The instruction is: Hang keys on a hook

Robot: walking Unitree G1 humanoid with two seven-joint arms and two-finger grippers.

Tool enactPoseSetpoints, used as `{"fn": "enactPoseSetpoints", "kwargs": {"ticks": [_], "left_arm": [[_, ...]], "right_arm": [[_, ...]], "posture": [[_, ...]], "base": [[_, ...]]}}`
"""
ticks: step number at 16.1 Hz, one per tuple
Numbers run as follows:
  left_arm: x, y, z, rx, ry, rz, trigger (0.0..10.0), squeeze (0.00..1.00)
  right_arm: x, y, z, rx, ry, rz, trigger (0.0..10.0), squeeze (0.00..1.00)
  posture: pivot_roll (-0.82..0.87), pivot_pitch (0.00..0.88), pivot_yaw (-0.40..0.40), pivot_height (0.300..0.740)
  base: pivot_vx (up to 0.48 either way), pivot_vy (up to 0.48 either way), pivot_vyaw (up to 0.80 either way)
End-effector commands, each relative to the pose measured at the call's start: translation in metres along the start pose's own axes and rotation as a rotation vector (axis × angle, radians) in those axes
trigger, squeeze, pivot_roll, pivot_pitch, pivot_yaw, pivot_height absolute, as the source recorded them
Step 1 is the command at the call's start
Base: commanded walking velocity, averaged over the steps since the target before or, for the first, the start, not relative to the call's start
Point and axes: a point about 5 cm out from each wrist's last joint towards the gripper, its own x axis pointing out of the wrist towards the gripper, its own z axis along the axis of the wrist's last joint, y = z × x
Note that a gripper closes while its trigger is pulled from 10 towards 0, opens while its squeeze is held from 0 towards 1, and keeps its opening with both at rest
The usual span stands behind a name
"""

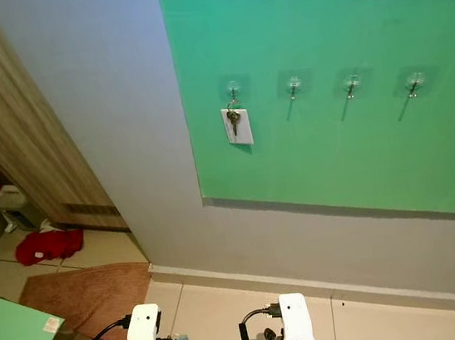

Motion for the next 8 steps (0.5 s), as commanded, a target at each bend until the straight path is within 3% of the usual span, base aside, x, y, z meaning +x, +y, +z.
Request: {"fn": "enactPoseSetpoints", "kwargs": {"ticks": [1, 2, 4, 7, 8], "left_arm": [[-0.001, 0.003, 0.001, -0.015, -0.009, 0.010, 0.0, 0.00], [0.000, 0.003, 0.001, -0.028, -0.014, 0.011, 0.0, 0.00], [-0.001, 0.004, 0.002, -0.052, -0.025, 0.019, 0.0, 0.00], [-0.001, 0.003, 0.004, -0.067, -0.049, 0.015, 0.0, 0.00], [-0.001, 0.009, 0.015, -0.061, -0.071, 0.008, 0.0, 0.00]], "right_arm": [[0.001, 0.000, 0.003, 0.022, -0.005, -0.006, 10.0, 0.00], [0.001, -0.004, 0.011, 0.045, -0.021, -0.009, 10.0, 0.00], [0.000, -0.030, 0.037, 0.067, -0.061, -0.029, 10.0, 0.00], [0.001, -0.026, 0.049, 0.063, -0.078, -0.005, 10.0, 0.00], [0.002, -0.021, 0.052, 0.061, -0.082, 0.008, 10.0, 0.00]], "posture": [[-0.15, 0.000, 0.052, 0.707], [-0.15, 0.000, 0.051, 0.707], [-0.14, 0.000, 0.049, 0.707], [-0.13, 0.000, 0.051, 0.707], [-0.13, 0.000, 0.050, 0.707]], "base": [[0.000, 0.000, 0.00], [0.000, 0.000, 0.00], [0.000, 0.000, 0.00], [0.000, 0.000, 0.00], [0.000, 0.000, 0.00]]}}
